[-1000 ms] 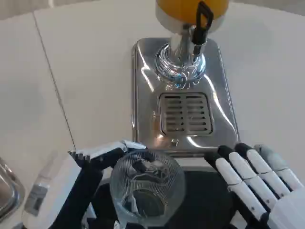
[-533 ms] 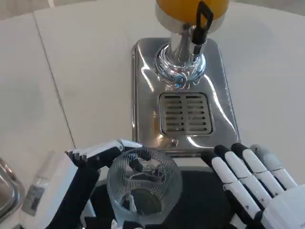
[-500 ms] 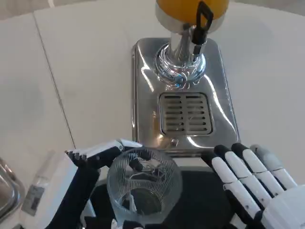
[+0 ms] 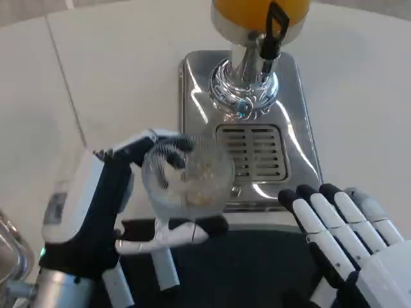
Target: Grasp the cup under the faucet to collect the drink, then remove the cup.
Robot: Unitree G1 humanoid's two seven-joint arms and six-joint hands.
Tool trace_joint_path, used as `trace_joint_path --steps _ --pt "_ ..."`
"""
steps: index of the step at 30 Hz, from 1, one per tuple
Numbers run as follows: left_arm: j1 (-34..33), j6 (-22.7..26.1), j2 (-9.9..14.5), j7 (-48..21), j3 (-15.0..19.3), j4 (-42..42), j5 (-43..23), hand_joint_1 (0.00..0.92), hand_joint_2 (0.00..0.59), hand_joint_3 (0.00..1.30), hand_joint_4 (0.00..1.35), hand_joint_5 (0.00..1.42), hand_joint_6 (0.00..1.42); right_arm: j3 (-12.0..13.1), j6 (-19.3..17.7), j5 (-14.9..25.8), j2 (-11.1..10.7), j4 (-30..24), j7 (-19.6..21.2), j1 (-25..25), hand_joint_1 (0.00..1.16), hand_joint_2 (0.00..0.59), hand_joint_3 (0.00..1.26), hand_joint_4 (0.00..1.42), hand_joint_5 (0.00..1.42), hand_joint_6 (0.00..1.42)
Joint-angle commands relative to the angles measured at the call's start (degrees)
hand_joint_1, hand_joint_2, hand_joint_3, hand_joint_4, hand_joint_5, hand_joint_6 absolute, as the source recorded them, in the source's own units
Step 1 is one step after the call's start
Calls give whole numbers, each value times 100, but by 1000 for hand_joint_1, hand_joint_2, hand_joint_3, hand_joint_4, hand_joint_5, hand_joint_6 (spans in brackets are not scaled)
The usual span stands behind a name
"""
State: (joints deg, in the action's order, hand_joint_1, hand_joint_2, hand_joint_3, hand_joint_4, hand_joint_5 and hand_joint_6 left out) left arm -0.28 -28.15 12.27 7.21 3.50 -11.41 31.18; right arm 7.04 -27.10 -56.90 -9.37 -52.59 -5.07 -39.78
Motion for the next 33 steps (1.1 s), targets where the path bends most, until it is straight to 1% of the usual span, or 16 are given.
trace_joint_path --steps 1,7,11,19,23,28,33 --pt "-485 176 -89 271 -137 347 100 673 0 1121 1077 1380 1424 16 114 52 -27 -81 -104 53 36 526 0 0 0 0" --pt "-995 342 -107 477 -338 850 177 673 0 1121 1077 1380 1424 14 261 170 -95 -61 -262 251 45 524 0 0 0 0" --pt "-1542 391 -241 747 -669 1534 368 674 0 1121 1077 1370 1424 -1 350 212 -125 -24 -371 395 50 525 0 0 0 0" --pt "-2121 386 -384 1160 -1074 2323 448 674 0 1121 1077 1367 1424 63 451 240 -123 -36 -400 403 58 525 0 0 0 0" --pt "-2480 284 -410 1312 -1355 2806 563 674 0 1121 1077 1367 1424 59 502 232 -97 -67 -425 406 61 524 0 0 0 0" --pt "-2811 278 -403 1642 -1568 3336 679 674 0 1121 1077 1367 1424 47 540 178 -77 -116 -476 435 63 523 0 0 0 0" --pt "-3187 364 -480 1942 -1625 3911 626 674 0 1121 1077 1367 1424 103 659 211 -77 -230 -616 505 65 523 0 0 0 0"
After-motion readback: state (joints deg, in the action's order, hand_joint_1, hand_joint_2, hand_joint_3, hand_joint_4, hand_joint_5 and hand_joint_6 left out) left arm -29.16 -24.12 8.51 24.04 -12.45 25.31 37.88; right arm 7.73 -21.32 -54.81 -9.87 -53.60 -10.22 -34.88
